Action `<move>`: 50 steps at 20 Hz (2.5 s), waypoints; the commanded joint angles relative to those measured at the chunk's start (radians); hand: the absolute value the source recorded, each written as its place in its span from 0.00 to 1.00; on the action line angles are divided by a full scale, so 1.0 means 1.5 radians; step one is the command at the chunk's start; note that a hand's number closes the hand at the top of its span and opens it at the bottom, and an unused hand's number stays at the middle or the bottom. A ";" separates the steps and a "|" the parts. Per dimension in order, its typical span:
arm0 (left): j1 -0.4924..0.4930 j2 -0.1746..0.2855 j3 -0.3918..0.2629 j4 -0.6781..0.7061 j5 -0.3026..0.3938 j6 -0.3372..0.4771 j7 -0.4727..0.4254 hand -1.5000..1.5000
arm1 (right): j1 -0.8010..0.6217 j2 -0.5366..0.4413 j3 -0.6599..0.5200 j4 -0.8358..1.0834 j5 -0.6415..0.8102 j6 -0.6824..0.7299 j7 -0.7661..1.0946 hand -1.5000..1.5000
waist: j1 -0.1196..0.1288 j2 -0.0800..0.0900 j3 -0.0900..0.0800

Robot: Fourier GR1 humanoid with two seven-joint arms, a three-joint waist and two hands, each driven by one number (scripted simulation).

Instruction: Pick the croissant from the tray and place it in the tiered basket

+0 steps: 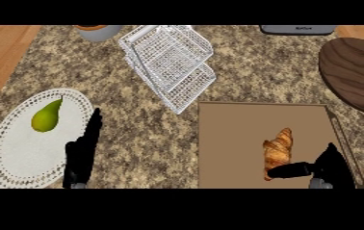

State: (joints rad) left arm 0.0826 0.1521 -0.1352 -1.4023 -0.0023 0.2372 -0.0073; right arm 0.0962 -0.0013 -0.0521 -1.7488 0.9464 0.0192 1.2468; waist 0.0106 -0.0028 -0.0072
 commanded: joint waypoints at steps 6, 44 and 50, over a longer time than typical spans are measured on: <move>-0.002 -0.014 -0.003 0.016 -0.003 0.004 0.011 0.50 | -0.052 0.001 0.016 0.072 -0.009 -0.046 0.160 1.00 | 0.000 0.005 0.004; 0.013 -0.017 0.001 -0.001 -0.012 0.004 0.024 0.50 | -0.352 0.000 0.503 -0.176 0.332 0.033 0.160 1.00 | -0.011 -0.013 0.001; 0.021 -0.016 0.004 0.013 -0.008 -0.003 0.006 0.50 | -0.441 0.000 0.441 -0.172 0.322 0.122 0.160 1.00 | 0.001 -0.008 0.000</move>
State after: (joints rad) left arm 0.0897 0.1320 -0.1301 -1.4021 -0.0224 0.2402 0.0176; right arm -0.4631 -0.0159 0.6497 -1.9976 1.4225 0.0480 1.2424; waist 0.0018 -0.0194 -0.0046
